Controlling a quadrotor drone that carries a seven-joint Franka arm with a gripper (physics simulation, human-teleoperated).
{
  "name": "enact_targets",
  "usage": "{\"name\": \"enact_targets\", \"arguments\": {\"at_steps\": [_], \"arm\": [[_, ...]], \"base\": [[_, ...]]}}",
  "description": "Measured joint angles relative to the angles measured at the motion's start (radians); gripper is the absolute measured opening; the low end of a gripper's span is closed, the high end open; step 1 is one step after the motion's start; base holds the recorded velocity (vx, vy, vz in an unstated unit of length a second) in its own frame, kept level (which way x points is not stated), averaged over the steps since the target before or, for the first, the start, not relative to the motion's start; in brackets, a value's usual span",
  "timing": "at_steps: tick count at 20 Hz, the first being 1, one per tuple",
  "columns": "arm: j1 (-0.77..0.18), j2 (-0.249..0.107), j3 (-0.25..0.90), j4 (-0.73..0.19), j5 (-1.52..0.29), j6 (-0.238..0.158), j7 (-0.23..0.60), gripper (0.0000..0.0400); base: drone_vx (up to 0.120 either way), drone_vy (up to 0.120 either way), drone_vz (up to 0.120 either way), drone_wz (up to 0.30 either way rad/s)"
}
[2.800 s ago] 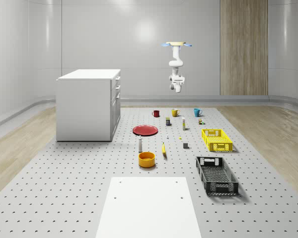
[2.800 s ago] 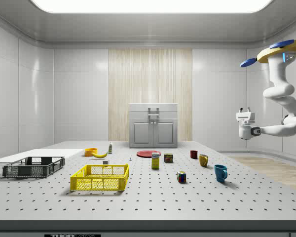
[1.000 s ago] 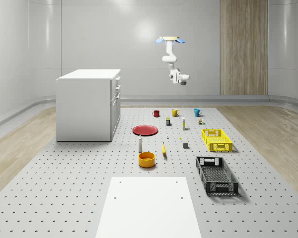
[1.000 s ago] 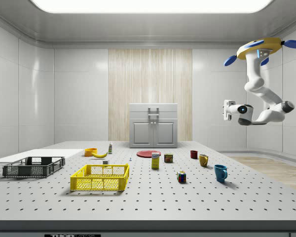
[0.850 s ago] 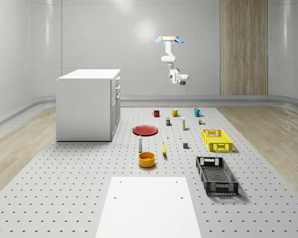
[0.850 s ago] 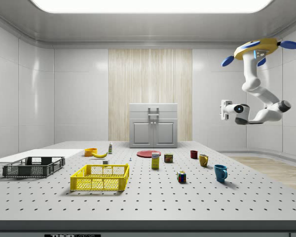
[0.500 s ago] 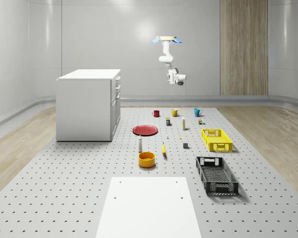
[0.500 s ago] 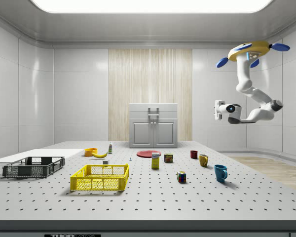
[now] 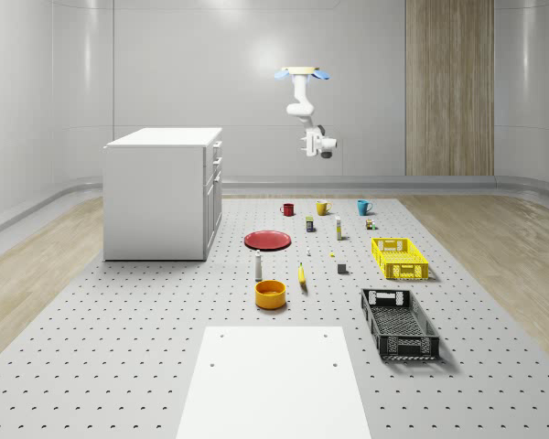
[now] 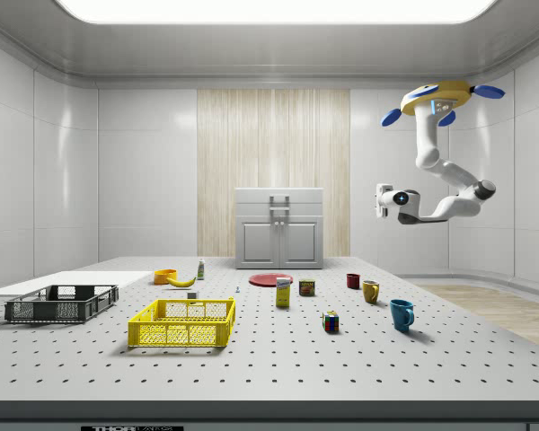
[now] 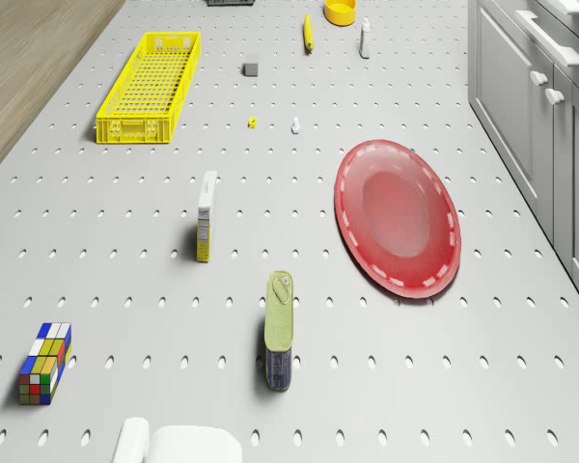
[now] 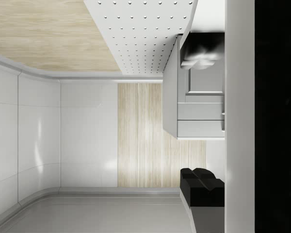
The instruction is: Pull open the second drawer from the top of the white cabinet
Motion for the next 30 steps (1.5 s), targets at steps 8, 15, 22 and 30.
{"name": "enact_targets", "arguments": {"at_steps": [8, 15, 22, 30], "arm": [[0.042, -0.035, -0.019, -0.005, -0.025, 0.036, 0.021, 0.0300], [0.074, -0.065, -0.032, -0.009, -0.047, 0.065, 0.039, 0.0300], [0.104, -0.092, -0.044, -0.012, -0.067, 0.091, 0.056, 0.0300], [0.133, -0.121, -0.055, -0.016, -0.090, 0.118, 0.074, 0.0300]], "base": [[0.120, -0.120, 0.000, 0.000], [0.120, -0.120, 0.000, 0.000], [0.120, -0.120, 0.000, 0.000], [0.120, -0.120, 0.000, 0.000]]}}
